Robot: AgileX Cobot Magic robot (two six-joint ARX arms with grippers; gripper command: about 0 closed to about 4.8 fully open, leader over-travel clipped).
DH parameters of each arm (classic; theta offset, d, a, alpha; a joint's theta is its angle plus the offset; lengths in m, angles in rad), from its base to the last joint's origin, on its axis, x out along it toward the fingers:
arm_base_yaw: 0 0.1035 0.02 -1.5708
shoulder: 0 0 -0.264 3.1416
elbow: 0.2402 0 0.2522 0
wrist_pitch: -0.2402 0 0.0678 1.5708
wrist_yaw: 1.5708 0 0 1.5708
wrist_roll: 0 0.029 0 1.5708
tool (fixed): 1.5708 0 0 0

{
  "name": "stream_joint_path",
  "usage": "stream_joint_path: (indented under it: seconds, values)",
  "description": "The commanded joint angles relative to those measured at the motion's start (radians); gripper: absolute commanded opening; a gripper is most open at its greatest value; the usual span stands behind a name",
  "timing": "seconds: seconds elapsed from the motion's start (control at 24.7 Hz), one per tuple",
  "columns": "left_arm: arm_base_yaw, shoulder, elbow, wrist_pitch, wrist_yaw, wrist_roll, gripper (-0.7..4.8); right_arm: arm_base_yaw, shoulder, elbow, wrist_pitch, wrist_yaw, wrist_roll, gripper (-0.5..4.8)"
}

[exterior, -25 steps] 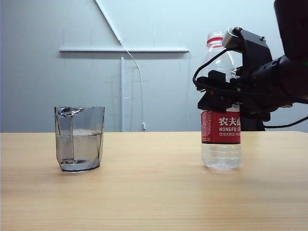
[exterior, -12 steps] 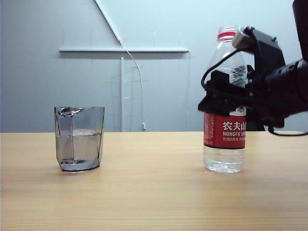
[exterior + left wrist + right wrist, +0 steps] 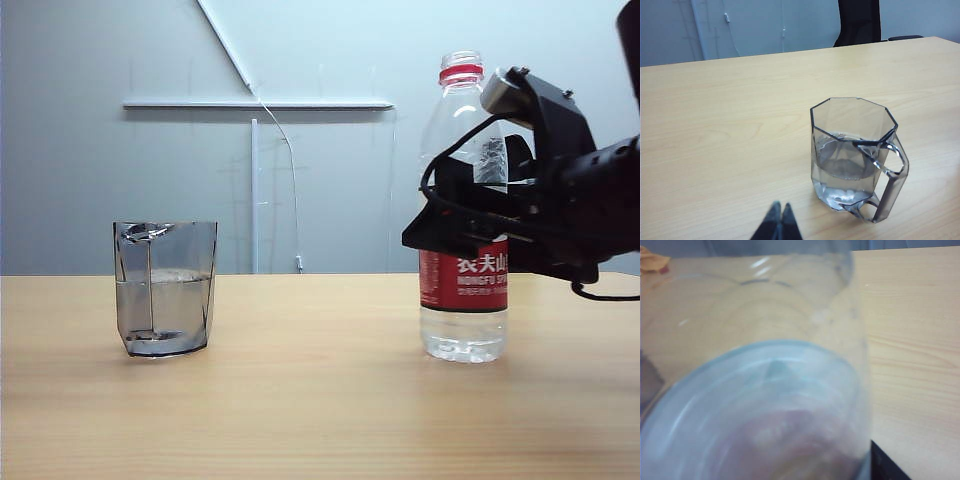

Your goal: Pick up the mineral water bottle on the table and pour water into the mug until it's half full.

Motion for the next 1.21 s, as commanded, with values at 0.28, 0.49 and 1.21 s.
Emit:
stream_joint_path:
  seconds: [0.28,0.49,1.21]
  values:
    - [0.0,0.002,0.002,0.013,0.002,-0.003,-0.02,0.006,-0.024,-0.188,0.263,0.034,0.043,4.79]
    - [0.018,0.002,0.003,0.012,0.007,-0.003,-0.02,0.007,-0.039,-0.248,0.301,-0.014,0.119,4.79]
    - [0.334,0.002,0.002,0.013,0.023,-0.003,-0.02,0.206,-0.294,-0.247,0.339,0.121,0.169,1.71]
